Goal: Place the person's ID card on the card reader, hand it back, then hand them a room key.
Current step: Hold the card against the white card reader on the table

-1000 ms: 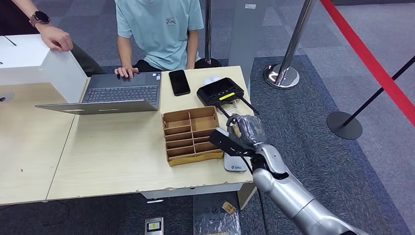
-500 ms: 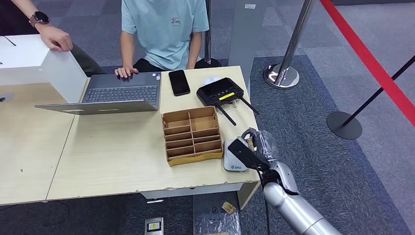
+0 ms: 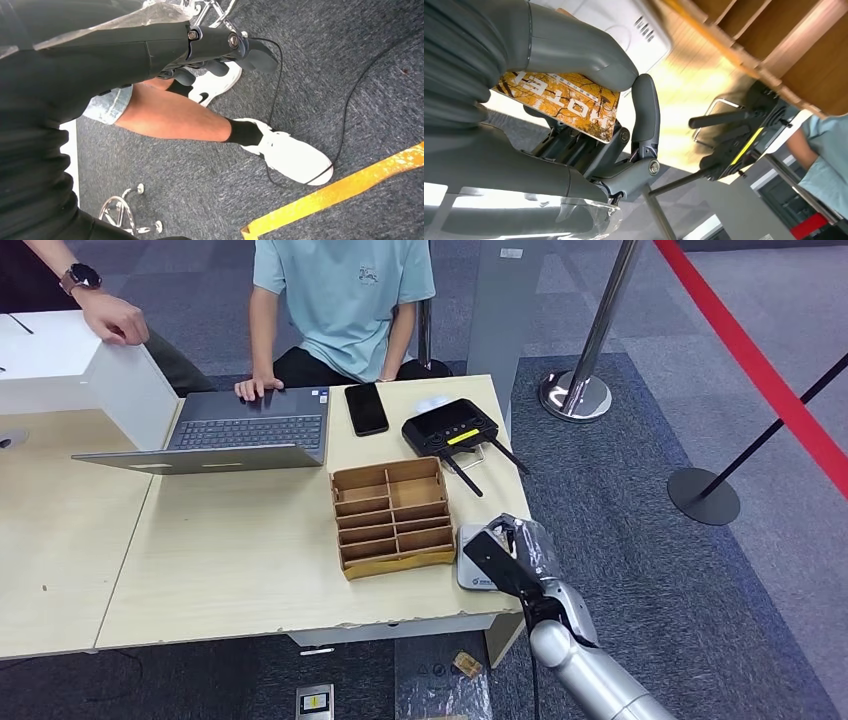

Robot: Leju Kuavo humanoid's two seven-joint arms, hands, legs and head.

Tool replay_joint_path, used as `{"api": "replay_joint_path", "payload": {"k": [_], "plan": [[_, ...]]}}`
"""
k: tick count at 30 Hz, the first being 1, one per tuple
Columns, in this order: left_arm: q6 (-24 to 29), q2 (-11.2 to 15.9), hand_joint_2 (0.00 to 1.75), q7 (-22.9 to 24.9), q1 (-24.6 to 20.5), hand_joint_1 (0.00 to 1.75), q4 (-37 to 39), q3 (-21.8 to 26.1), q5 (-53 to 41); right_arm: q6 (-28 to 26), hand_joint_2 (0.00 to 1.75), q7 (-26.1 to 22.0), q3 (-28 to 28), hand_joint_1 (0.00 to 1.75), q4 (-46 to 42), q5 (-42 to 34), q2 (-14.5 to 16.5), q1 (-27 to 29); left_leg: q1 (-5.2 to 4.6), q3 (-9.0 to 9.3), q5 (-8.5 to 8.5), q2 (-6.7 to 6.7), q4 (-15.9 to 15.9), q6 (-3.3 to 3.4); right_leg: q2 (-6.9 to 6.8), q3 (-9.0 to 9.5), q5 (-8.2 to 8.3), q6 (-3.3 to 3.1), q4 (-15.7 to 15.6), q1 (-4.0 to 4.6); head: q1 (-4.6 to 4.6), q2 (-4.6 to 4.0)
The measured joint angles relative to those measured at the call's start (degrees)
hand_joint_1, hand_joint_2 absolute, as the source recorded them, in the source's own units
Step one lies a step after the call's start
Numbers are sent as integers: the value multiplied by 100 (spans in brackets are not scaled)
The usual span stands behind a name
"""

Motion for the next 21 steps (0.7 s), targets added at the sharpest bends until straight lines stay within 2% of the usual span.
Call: {"api": "replay_joint_path", "payload": {"k": [21], "plan": [[-4, 0, 175, 30, -1, 0, 0, 0, 1, -8, 175, -130, 29, 175, 381, -142, 322, -107, 0, 0, 0, 0, 0, 0, 0, 0, 0, 0, 0, 0, 1, 0]]}}
